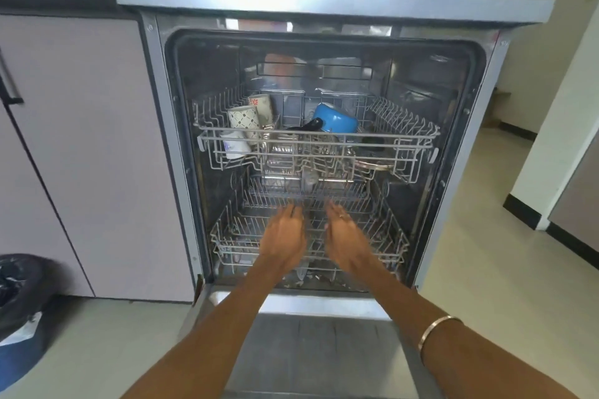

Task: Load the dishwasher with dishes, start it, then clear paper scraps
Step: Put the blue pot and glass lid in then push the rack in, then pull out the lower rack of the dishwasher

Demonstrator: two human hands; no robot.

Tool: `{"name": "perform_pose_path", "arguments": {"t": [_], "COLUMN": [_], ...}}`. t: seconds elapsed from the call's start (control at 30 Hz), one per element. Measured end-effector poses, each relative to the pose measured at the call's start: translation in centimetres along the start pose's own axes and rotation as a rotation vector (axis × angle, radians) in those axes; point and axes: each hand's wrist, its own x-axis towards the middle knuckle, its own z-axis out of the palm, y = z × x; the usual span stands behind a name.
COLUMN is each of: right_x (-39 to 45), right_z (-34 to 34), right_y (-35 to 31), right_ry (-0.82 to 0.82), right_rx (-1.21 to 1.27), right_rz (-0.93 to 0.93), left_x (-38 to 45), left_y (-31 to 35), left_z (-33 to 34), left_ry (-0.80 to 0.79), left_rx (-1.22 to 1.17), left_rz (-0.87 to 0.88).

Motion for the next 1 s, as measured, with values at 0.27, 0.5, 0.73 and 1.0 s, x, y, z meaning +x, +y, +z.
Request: {"name": "perform_pose_path", "arguments": {"t": [0.27, 0.5, 0.73, 1.0], "right_x": [-0.4, 2.3, 2.2, 0.6], "right_z": [5.3, 5.9, 6.1, 6.3], "right_y": [1.4, 2.5, 2.9, 2.6], "right_ry": [0.102, 0.019, 0.029, 0.016], "right_rx": [-0.246, -0.151, -0.041, -0.075], "right_rz": [0.032, 0.149, 0.178, 0.173], "left_x": [0.0, 1.0, 1.3, -0.2], "left_y": [-2.7, -2.7, -3.1, -2.9], "left_z": [6.4, 7.3, 7.1, 5.7], "left_ry": [-0.141, -0.080, -0.094, -0.161], "left_rx": [-0.141, -0.143, -0.085, -0.194], "left_rz": [-0.078, -0.123, -0.196, -0.206]}}
